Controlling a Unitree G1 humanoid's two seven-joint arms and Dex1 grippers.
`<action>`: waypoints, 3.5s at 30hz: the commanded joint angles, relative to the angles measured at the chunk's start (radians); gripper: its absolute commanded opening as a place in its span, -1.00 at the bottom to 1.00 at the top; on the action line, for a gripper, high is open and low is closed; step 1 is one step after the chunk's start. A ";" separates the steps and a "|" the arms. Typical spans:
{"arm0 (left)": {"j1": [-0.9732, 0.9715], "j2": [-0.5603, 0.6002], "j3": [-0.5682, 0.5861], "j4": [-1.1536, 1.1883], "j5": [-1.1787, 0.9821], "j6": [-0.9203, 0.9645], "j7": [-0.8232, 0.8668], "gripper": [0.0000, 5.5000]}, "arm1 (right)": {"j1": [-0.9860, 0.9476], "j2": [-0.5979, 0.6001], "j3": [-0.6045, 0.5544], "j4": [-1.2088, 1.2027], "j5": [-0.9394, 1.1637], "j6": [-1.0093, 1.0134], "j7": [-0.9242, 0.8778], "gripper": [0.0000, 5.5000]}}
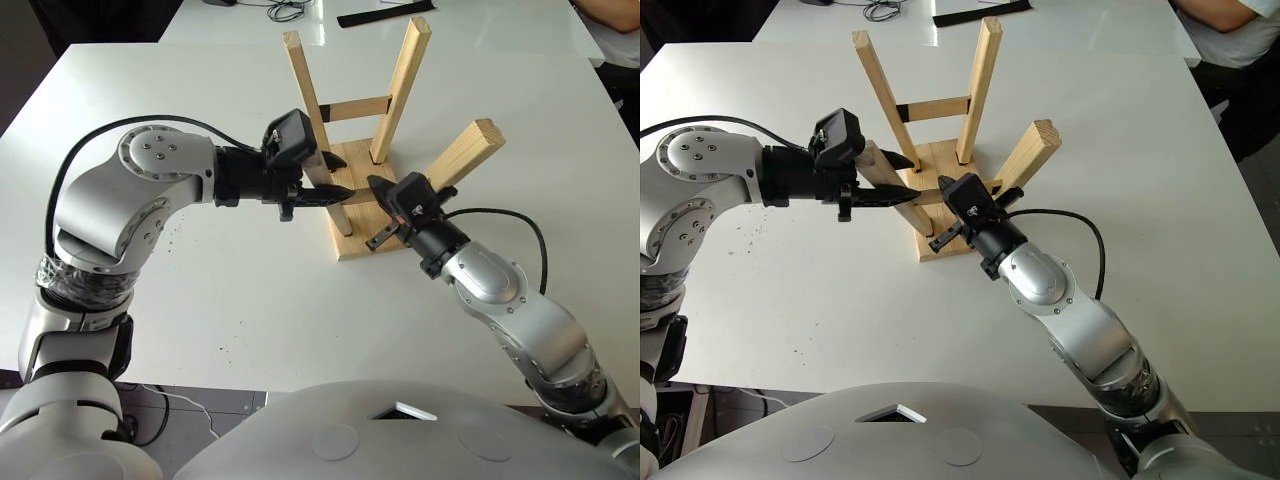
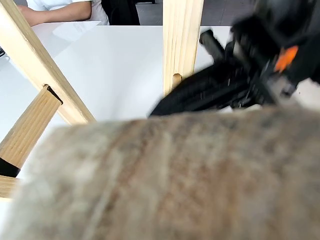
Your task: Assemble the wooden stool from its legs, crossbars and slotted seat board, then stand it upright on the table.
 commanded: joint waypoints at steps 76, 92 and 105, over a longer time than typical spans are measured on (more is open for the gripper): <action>0.053 0.006 0.076 0.148 -0.013 -0.145 -0.166 0.34 | -0.042 0.095 -0.667 0.113 0.540 -0.040 0.388 -0.54; 0.123 -0.061 0.496 -0.099 -0.316 -0.043 0.149 0.57 | -0.229 0.020 -0.736 0.200 0.674 -0.006 0.429 -0.38; 0.167 -0.383 0.625 -0.270 -0.668 -0.231 0.899 0.57 | -0.323 0.052 -0.628 0.122 0.803 0.052 0.293 -0.38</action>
